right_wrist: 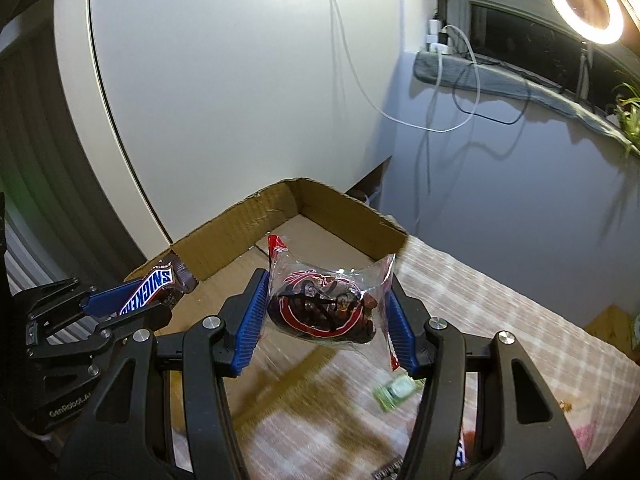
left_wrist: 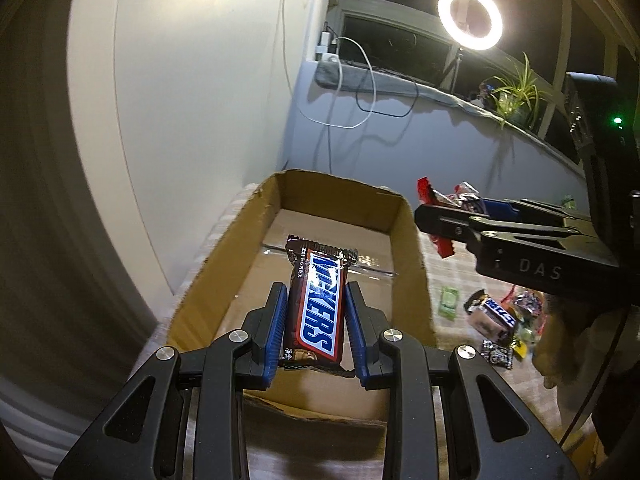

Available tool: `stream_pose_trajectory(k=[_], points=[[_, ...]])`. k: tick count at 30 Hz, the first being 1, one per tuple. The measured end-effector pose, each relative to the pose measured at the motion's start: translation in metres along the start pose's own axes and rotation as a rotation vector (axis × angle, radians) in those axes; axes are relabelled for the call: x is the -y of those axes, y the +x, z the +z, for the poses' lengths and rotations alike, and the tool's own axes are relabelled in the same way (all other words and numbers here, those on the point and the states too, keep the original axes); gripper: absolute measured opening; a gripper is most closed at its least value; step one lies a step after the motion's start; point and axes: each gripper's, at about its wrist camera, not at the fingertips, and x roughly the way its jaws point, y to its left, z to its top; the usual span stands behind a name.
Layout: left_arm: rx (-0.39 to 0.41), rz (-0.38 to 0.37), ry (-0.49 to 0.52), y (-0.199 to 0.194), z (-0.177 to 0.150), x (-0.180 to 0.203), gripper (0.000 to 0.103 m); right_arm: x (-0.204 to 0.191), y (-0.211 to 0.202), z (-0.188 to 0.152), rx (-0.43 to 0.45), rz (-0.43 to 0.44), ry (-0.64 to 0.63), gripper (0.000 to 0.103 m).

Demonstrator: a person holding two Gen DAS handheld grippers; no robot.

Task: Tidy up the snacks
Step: 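Carry the Snickers bar and bagged treat over the cardboard box with both tools, then open both tools to drop the Snickers bar and bagged treat into the box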

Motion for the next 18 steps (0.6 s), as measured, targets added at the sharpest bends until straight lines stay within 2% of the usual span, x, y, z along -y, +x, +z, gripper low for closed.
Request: stream_pose_trajectory(k=[18], points=[[-0.026, 0.015, -0.017, 0.011, 0.000, -0.013, 0.028, -0.013, 0.044, 0.012, -0.055, 0.029, -0.026, 0.062]])
